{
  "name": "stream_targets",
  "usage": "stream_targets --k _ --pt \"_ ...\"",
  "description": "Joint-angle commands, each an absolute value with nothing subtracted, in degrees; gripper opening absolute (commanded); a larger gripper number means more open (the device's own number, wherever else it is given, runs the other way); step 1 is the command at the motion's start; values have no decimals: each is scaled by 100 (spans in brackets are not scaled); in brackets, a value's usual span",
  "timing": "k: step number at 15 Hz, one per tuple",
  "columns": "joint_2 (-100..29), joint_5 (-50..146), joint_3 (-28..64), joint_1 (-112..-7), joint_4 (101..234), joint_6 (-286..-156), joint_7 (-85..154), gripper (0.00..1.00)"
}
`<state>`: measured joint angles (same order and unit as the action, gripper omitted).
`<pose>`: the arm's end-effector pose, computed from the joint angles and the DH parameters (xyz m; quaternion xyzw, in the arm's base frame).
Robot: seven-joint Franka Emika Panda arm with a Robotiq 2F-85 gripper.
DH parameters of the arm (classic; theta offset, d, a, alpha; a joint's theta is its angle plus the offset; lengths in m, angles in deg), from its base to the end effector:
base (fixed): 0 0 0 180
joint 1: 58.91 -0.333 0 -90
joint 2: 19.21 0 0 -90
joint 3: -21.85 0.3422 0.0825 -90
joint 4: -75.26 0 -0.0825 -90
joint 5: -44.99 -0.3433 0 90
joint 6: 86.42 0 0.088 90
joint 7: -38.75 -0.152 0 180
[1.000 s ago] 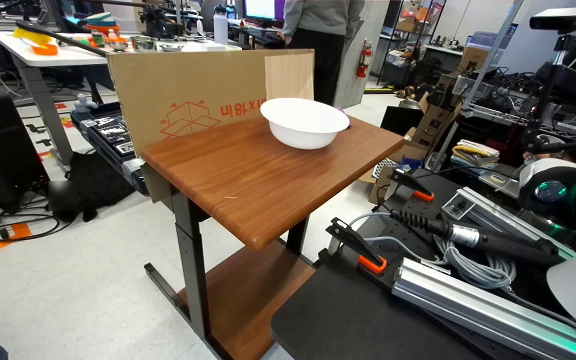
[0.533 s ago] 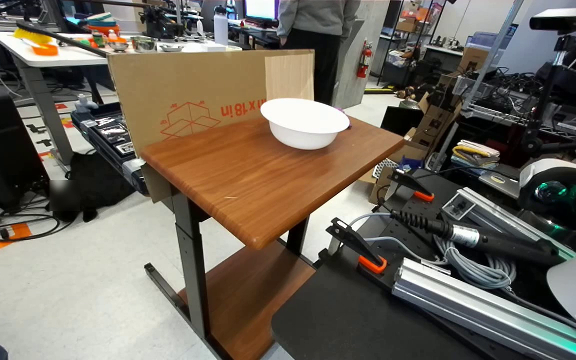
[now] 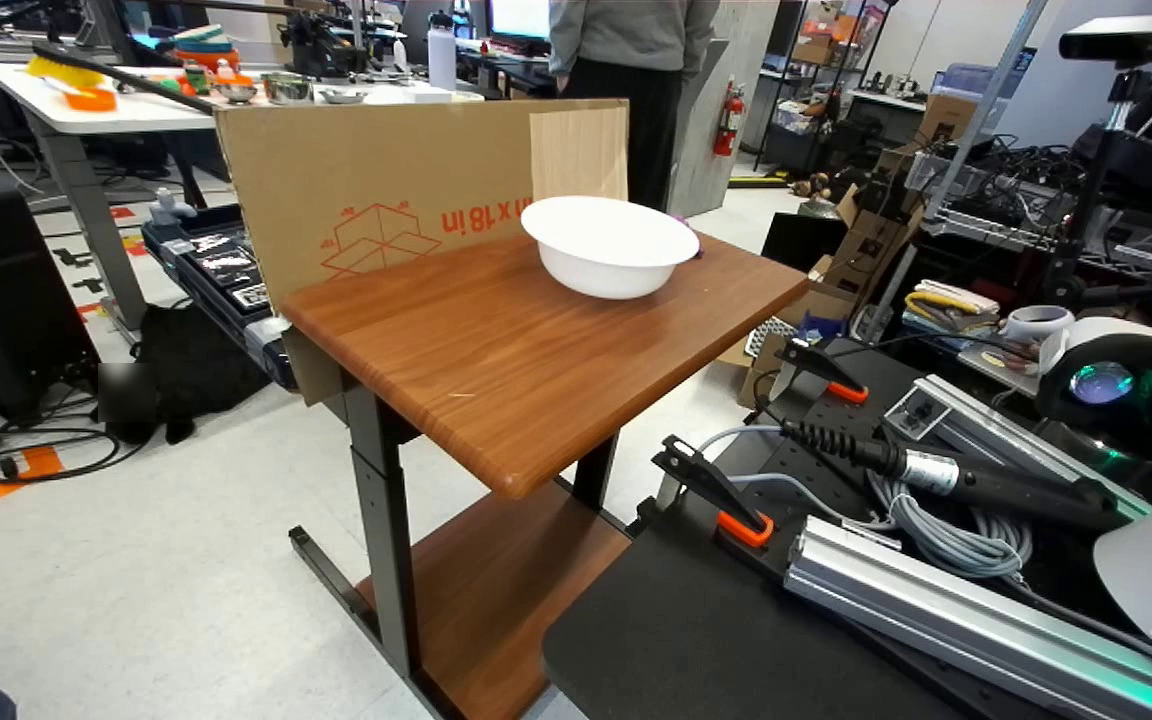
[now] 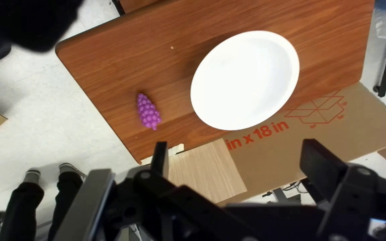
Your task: Put the grape inside the dish
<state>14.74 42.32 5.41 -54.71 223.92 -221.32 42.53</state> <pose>0.3377 -0.1308 0.4738 -0.9705 0.1474 -0.1796 0.0644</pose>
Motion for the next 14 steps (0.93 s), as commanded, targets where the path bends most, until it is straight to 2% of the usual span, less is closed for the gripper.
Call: stream_targets --k 1,2,8,9,14 --pt "41 3724 99 -5399 21336 -22286 4559 100" --pt "-278 3710 -212 -5567 21097 -22272 4479 100" --pt "-2407 2760 -701 -5524 19897 -22321 4034 100" --pt "-2763 2475 -251 -5048 19669 -22240 4046 100" --pt "-4246 2226 430 -4406 18283 -21606 3932 100"
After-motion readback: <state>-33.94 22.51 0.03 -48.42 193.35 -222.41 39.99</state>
